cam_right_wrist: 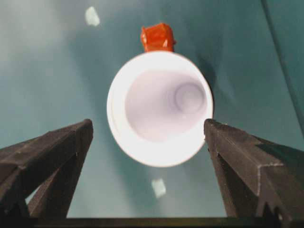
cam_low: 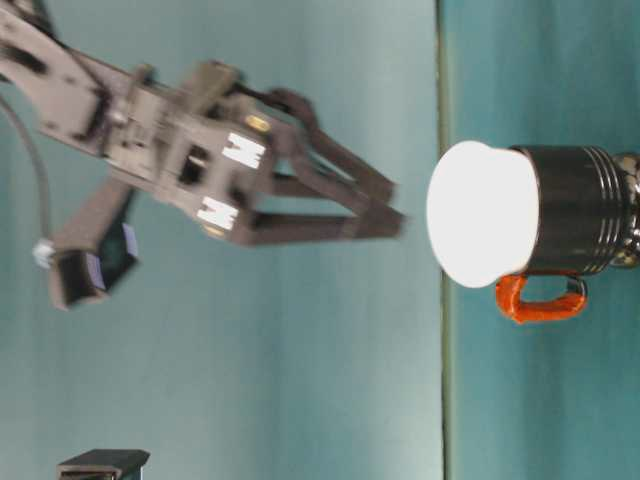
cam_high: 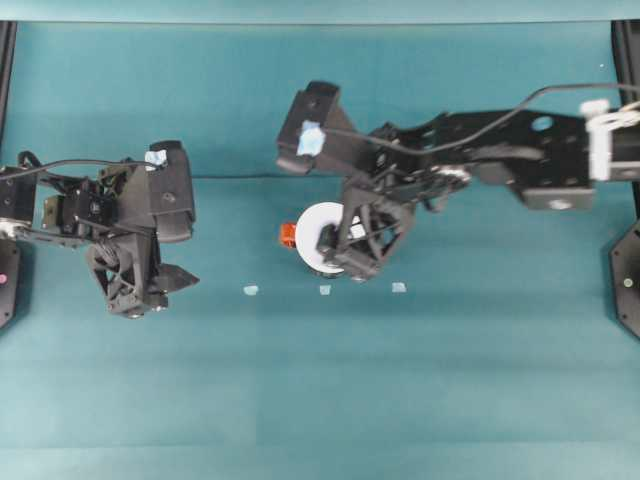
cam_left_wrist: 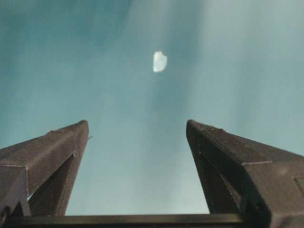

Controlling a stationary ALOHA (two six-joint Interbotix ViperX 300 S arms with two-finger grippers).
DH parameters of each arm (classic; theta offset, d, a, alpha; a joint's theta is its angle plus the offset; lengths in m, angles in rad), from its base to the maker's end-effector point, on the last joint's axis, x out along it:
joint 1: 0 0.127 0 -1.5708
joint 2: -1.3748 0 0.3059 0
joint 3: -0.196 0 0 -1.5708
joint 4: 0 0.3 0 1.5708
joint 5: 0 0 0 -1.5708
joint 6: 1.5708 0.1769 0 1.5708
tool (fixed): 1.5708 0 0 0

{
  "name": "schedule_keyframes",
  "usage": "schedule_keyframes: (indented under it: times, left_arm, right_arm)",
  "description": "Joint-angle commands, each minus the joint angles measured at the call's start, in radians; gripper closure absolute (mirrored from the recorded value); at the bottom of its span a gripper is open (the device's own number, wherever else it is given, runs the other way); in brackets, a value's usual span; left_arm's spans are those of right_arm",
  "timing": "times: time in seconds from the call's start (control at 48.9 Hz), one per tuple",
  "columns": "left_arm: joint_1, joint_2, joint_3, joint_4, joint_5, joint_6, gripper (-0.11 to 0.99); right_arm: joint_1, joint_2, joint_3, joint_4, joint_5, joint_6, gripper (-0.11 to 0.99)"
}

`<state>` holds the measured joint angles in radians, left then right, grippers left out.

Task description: Put the paper cup into the moved red handle cup holder.

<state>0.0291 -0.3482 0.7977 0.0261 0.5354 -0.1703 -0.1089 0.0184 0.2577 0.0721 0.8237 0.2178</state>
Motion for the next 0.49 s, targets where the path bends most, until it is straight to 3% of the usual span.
schedule_keyframes:
  times: [0.0,0.348,0.47]
  left_arm:
    - [-0.008,-0.009,-0.008,0.002,-0.006,-0.002,-0.04]
    - [-0.009,-0.014,0.003,0.000,-0.006,0.000,-0.04]
    - [-0.009,-0.020,0.009,0.000,-0.006,0.002,-0.04]
  right_arm:
    - [0.009,-0.066,-0.021,-0.002,0.018,0.006,-0.03]
    - [0.049,-0.253,0.002,-0.002,0.012,-0.005,-0.02]
    - [0.060,-0.341,0.048,-0.012,-0.032,-0.006,-0.02]
